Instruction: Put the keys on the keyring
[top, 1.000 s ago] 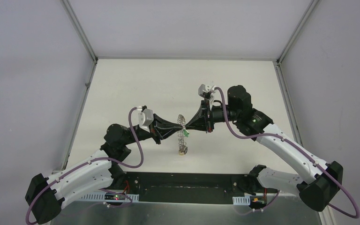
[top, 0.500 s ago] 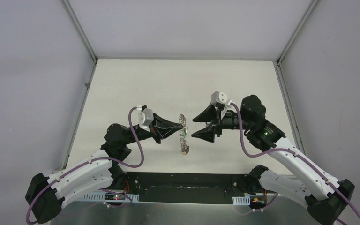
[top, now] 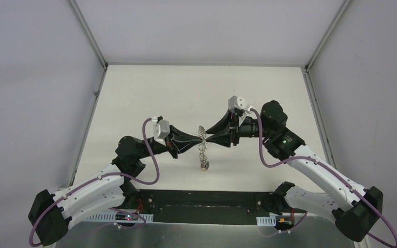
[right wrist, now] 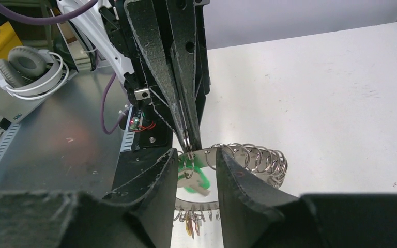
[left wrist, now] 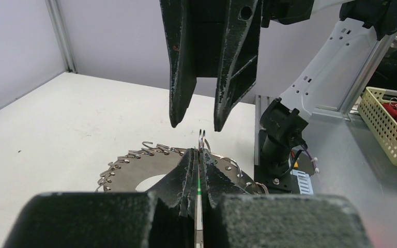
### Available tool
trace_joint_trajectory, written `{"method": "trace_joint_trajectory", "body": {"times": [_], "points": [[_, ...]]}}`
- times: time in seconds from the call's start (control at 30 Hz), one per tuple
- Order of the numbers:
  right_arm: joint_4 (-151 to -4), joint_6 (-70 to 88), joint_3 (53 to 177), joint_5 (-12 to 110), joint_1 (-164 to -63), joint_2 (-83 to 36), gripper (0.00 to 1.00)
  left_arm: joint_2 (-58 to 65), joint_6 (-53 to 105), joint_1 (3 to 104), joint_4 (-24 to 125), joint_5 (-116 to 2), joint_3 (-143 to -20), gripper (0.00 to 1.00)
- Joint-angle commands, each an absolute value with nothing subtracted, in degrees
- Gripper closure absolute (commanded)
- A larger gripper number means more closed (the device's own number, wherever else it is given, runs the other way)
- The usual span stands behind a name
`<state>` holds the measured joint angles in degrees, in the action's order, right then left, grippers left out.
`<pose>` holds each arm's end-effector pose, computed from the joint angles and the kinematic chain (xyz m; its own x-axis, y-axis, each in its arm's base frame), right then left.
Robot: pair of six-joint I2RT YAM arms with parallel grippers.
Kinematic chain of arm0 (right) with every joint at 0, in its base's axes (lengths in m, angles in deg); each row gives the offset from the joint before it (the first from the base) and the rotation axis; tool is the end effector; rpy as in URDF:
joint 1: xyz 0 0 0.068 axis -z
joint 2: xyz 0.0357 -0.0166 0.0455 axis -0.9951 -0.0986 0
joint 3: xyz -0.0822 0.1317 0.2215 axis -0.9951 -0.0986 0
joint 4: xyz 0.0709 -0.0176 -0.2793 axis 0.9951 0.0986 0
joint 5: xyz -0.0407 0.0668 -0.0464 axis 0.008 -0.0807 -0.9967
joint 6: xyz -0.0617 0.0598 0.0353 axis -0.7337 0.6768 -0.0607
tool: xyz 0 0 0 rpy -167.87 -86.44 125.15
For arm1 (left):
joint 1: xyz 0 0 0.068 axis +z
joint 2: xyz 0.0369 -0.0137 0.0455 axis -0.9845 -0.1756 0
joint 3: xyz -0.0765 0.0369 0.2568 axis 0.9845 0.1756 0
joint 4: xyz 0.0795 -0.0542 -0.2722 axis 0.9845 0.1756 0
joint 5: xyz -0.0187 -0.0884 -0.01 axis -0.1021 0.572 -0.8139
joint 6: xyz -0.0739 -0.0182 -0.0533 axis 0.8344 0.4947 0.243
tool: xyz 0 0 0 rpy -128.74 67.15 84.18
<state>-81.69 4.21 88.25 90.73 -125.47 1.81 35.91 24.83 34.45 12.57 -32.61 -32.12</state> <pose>0.1706 0.2329 0.3472 -0.0798 -0.0414 -0.9959 -0.9968 -0.0031 0.0800 0.1379 -0.2044 0.3021 0.0685 -0.2793 -0.9578 0.9829 0.1832 0.0169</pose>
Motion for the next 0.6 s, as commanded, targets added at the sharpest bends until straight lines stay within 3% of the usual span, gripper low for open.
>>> {"method": "trace_joint_trajectory", "body": {"times": [0.0,0.57], "points": [[-87.9,6.7,89.1,93.0,-125.9,0.9,0.66,36.1,25.8,34.0,6.7,-31.7,-35.0,1.00],[-88.4,7.4,87.9,94.9,-127.1,-1.7,0.80,36.6,26.1,34.0,6.3,-31.9,-34.8,1.00]]}}
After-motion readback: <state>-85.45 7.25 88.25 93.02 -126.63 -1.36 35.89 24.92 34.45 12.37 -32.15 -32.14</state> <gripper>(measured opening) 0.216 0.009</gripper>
